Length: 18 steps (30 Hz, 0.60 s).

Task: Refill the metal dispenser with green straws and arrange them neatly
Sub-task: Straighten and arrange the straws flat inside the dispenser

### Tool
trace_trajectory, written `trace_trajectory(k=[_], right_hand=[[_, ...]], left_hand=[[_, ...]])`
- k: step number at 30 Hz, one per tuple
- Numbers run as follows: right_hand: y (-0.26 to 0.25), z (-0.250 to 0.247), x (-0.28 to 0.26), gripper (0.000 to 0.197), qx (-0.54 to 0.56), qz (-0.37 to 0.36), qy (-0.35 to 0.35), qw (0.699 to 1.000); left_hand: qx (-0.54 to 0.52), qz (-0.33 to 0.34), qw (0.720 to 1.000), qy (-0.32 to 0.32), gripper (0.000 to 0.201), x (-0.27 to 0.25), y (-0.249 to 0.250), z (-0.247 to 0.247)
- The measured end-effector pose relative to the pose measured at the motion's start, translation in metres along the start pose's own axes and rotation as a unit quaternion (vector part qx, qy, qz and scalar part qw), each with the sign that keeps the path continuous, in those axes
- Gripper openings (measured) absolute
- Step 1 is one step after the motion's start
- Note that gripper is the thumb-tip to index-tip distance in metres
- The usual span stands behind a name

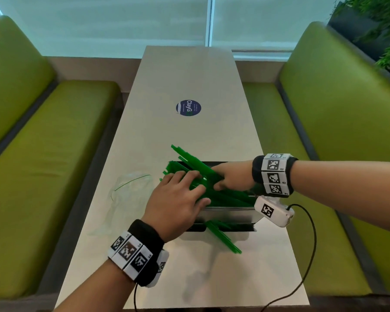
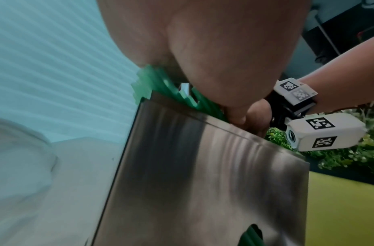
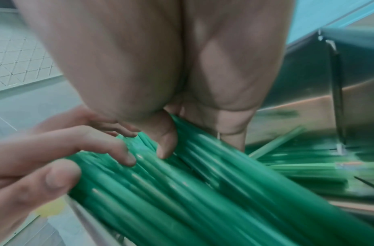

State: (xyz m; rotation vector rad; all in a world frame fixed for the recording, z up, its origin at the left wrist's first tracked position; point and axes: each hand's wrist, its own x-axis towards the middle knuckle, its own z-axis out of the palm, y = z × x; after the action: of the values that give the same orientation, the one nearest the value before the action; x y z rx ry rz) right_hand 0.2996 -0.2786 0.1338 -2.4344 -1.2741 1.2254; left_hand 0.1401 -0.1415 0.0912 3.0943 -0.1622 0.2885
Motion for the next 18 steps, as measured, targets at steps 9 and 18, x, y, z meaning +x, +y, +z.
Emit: trace_trajectory(k=[9,18], right_hand=[[0.003,-0.007,0.000,0.019,-0.031,-0.008,0.055,0.998],[-0.002,-0.031,-0.012,0.019,0.053,-0.061,0.165,0.983]], left_hand=[[0.058,-0.009,0.997,-0.055,0.044,0.013,-0.002,-0.005],[0.074,-0.011,0.991,-0.111,0.055,0.025,-0.006,-0.009]])
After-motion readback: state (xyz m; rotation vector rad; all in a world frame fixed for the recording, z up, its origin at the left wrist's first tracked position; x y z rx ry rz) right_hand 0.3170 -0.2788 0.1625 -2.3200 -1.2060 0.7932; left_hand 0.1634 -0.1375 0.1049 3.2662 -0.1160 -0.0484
